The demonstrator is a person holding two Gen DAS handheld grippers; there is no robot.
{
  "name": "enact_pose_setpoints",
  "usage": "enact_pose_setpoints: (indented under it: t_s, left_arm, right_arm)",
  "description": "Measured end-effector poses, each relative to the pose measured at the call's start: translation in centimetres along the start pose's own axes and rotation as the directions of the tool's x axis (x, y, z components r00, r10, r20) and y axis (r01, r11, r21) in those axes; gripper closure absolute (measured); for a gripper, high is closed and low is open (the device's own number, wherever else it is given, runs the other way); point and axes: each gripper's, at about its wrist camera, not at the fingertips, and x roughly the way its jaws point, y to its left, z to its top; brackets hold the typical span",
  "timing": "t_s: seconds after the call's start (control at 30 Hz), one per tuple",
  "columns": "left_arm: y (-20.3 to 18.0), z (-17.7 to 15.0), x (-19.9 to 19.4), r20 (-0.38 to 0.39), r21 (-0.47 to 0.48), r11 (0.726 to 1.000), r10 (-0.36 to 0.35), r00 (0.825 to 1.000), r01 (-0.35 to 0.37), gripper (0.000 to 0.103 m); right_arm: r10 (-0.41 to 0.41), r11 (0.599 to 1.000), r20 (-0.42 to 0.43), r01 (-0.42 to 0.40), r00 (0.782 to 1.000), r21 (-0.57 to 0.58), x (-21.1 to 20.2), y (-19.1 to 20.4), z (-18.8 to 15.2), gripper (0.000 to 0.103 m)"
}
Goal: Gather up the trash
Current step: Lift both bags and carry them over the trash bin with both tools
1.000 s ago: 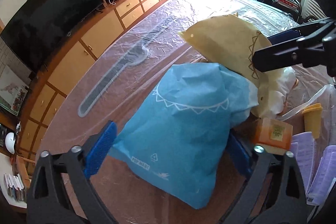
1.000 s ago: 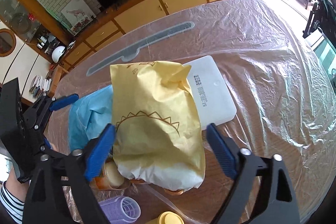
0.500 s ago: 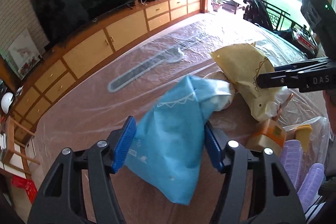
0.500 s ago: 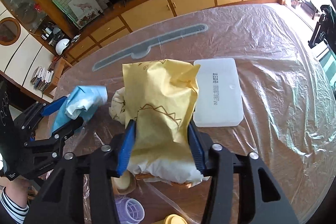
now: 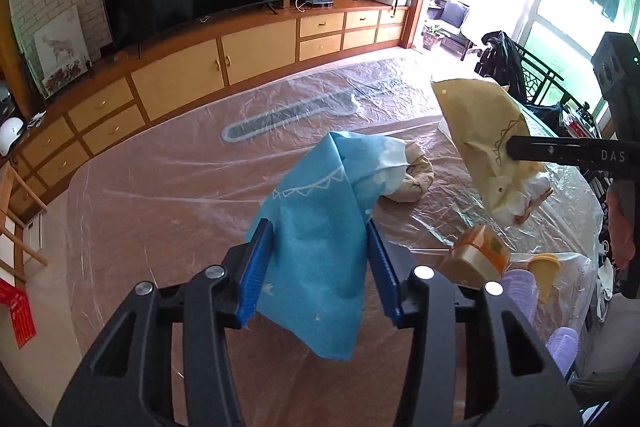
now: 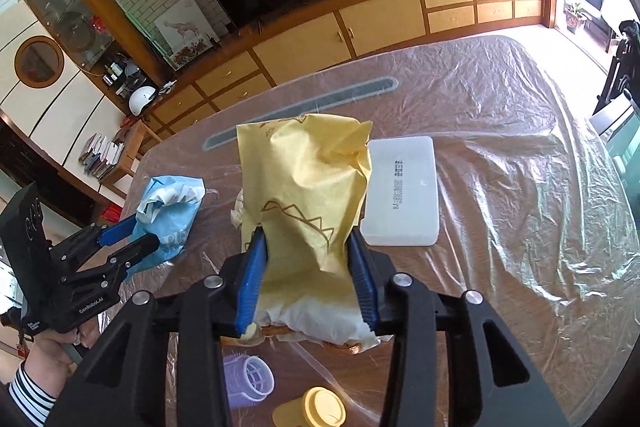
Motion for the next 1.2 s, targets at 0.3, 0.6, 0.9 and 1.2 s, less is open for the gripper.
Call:
enact_pose_setpoints:
  t_s: [0.3, 0.6, 0.9, 1.2]
  left_arm:
    - [-0.8, -0.2, 3.0, -0.059, 0.058, 0.993, 0.105, 0.993, -0.101, 0.036]
    - [-0.4, -0.4, 2.0, -0.023, 0.003, 0.996, 0.091, 0.996, -0.091, 0.051]
    - [-2.0, -1.4, -2.5, 0.074, -0.065, 0.995, 0.078, 0.994, -0.074, 0.051]
    - [-4.8, -3.4, -4.8, 0.082, -0.096, 0.991, 0.100, 0.992, -0.092, 0.051]
  right_arm:
    - [-0.024, 1.000, -0.031, 0.025, 0.999, 0.009, 0.8, -1.0, -0.6, 0.063]
    - [0.028, 0.999, -0.001, -0.028, 1.000, 0.043, 0.0, -1.7, -0.7, 0.063]
    - [0.088, 0.995, 0.033, -0.090, 0.996, 0.050, -2.5, -2.4, -0.9, 0.063]
    - [0.094, 0.996, 0.031, -0.093, 0.995, -0.006, -5.8, -2.3, -3.4, 0.063]
